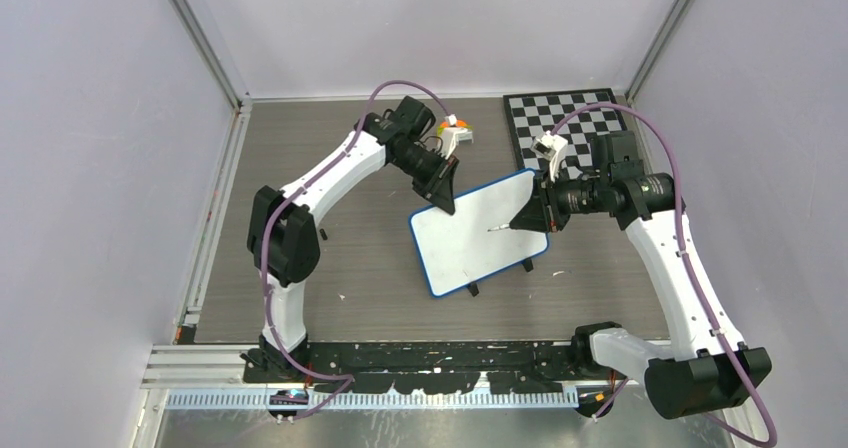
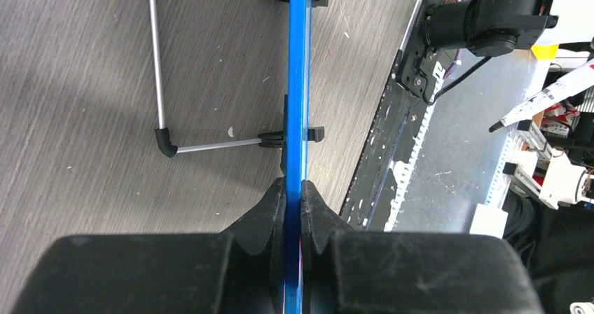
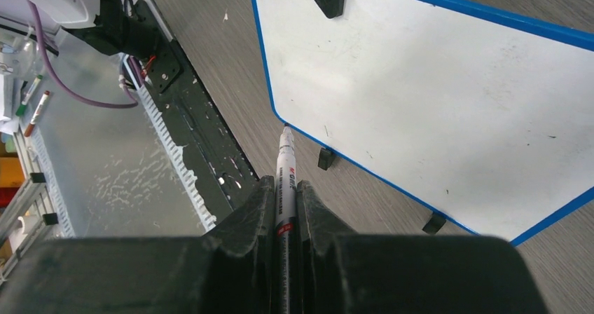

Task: Write a sentence on the whiteboard
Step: Adjust the whiteboard at the center of the board.

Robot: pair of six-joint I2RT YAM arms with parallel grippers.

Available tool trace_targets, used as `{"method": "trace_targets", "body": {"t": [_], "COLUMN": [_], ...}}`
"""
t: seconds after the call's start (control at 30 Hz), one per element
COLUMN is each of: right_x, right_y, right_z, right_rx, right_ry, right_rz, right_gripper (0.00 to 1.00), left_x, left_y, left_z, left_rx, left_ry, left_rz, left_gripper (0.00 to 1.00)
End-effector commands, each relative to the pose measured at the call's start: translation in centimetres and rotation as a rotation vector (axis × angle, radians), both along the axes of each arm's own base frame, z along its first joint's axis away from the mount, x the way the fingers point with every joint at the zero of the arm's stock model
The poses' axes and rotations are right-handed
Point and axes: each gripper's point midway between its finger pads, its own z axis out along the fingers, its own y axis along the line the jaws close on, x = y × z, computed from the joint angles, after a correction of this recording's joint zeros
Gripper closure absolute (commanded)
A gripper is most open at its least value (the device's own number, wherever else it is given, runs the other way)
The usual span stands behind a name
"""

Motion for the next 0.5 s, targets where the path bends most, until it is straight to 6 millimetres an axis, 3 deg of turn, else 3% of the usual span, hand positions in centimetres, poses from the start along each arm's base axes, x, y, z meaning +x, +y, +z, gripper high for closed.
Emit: {"method": "trace_targets", "body": {"t": [0.0,0.17,0.47], "right_x": [0.3,0.3,0.1], "right_y": [0.1,0.1,0.3], "right_z": [1.5,1.3,1.1], "right_rx": [0.005,-0.005,-0.007], "right_ry": [-0.071,-0.076,-0.075], "right_rz": [-0.006,-0.002,0.005], "right_gripper": [1.00,1.00,1.00], "left_x": [0.8,0.5,1.3], "left_y": [-0.4,-0.5,-1.0], "left_z": [1.0,0.1,2.5], "left_rx": [0.001,-0.007,-0.068], "left_ry": [-0.024,-0.004,-0.063], "left_rz": [0.020,0.025,0.047], "left_gripper": [1.00,1.00,1.00]}}
